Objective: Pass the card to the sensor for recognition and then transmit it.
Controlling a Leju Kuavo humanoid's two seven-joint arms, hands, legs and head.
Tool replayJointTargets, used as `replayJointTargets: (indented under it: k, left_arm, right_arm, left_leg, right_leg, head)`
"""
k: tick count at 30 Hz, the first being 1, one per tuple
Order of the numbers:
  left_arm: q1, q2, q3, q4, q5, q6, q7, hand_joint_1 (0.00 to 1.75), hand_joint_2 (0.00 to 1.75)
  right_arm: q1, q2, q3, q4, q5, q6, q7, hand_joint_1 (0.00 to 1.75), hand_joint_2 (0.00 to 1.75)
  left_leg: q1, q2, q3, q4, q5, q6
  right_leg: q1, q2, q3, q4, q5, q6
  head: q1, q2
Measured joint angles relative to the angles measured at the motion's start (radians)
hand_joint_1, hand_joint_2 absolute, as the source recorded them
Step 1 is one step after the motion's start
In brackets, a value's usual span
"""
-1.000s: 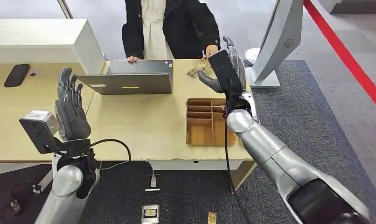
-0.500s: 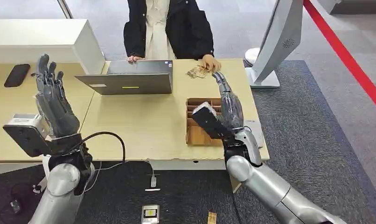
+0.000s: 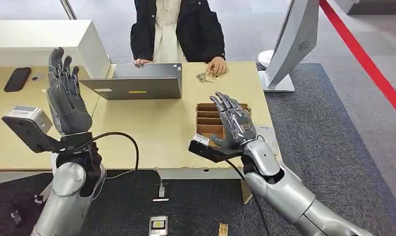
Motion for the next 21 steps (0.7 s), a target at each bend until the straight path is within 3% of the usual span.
replayJointTargets:
  k: [21]
  left_arm:
    - [-0.043, -0.046, -0.058, 0.076, 0.037, 0.000, -0.014, 0.00, 0.00]
  right_arm:
    - [-0.146, 0.018, 0.067, 0.216, -0.050, -0.001, 0.029, 0.00, 1.75]
  left_leg:
    - [0.000, 0.000, 0.000, 0.000, 0.000, 0.000]
  right_leg:
    - [0.000, 0.000, 0.000, 0.000, 0.000, 0.000]
  head:
    - [0.000, 0.000]
